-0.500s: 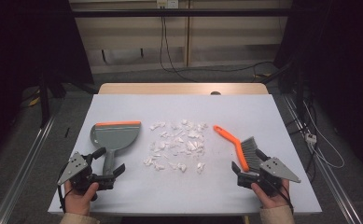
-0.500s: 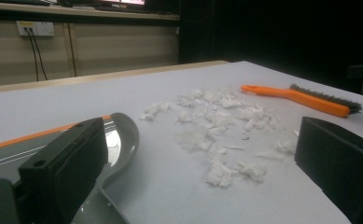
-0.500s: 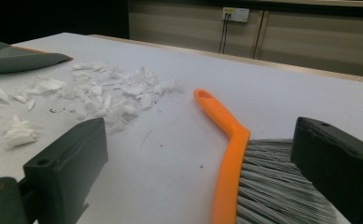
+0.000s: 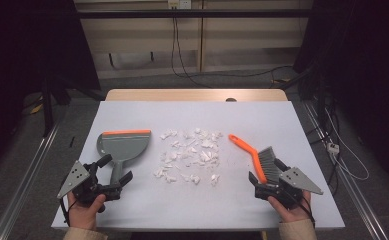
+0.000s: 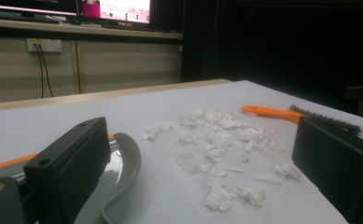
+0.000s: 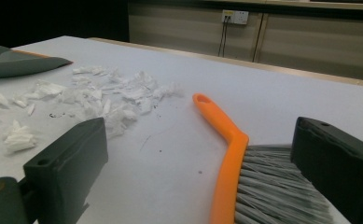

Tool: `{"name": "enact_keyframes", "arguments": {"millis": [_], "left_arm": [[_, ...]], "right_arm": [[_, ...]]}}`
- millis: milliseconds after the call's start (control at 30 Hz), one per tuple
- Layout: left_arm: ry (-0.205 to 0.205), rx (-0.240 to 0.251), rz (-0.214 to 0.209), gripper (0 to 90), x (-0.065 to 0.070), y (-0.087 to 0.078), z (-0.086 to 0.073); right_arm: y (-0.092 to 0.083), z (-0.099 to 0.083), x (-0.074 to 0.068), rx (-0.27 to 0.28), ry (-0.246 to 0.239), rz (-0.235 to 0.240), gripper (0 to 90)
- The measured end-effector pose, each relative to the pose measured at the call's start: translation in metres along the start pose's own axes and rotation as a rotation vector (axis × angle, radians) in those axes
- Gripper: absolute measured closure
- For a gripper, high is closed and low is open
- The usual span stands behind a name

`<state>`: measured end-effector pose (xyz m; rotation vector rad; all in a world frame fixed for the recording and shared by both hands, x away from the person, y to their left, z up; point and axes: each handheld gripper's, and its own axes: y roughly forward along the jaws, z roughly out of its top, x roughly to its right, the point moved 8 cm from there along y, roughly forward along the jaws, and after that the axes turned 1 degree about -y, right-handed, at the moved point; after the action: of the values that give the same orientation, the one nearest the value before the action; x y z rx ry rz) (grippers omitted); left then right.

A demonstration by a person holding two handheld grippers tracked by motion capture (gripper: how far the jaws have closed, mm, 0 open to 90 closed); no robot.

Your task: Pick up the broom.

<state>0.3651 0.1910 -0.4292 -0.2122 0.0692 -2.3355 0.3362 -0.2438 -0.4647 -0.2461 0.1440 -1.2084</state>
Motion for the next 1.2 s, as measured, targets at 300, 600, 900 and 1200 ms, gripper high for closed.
{"name": "enact_keyframes", "arguments": {"millis": [300, 600, 900, 1200], "left_arm": [[-0.005, -0.017, -0.017, 2.9, 0.001, 0.004, -0.008], [0.018, -0.027, -0.028, 3.0, 0.004, 0.004, -0.010], [0.030, -0.018, -0.024, 3.0, 0.006, 0.006, -0.010], [0.034, -0.001, -0.024, 3.0, 0.006, 0.006, -0.007]], "right_arm": [[0.017, 0.018, 0.010, -0.022, 0.023, -0.025, 4.4], [0.039, 0.029, 0.016, -0.047, 0.018, -0.029, 7.8], [0.062, 0.027, 0.018, -0.081, 0.032, -0.015, 9.9], [0.081, 0.028, 0.027, -0.117, 0.054, -0.023, 9.9]]}}
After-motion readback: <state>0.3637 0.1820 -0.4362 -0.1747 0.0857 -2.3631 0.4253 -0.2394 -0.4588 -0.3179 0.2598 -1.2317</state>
